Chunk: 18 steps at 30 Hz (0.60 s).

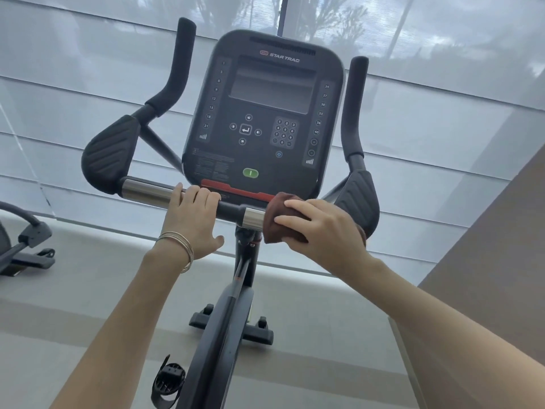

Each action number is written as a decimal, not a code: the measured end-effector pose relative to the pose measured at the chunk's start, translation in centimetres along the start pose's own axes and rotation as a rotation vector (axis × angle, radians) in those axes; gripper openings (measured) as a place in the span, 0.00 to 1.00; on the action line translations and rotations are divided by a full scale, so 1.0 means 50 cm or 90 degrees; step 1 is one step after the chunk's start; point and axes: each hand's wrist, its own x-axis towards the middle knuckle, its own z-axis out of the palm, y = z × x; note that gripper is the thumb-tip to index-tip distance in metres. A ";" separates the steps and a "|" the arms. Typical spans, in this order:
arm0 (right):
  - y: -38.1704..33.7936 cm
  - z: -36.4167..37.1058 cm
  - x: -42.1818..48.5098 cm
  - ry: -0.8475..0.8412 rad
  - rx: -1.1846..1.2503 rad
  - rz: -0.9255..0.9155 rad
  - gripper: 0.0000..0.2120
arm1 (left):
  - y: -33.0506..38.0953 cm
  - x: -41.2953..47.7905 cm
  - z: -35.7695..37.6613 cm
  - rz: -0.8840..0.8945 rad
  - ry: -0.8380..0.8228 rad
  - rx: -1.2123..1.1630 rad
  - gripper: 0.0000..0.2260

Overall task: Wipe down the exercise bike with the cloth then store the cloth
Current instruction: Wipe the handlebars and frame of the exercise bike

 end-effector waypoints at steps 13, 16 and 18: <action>0.114 -0.084 -0.015 -0.188 0.111 -0.037 0.15 | 0.006 -0.002 -0.003 -0.015 -0.019 0.037 0.29; 0.156 -0.082 0.030 -0.340 0.176 0.011 0.13 | 0.011 0.000 -0.001 -0.026 -0.027 0.063 0.29; 0.174 -0.065 0.060 -0.387 0.229 -0.012 0.12 | 0.015 0.000 0.001 -0.037 -0.034 0.087 0.29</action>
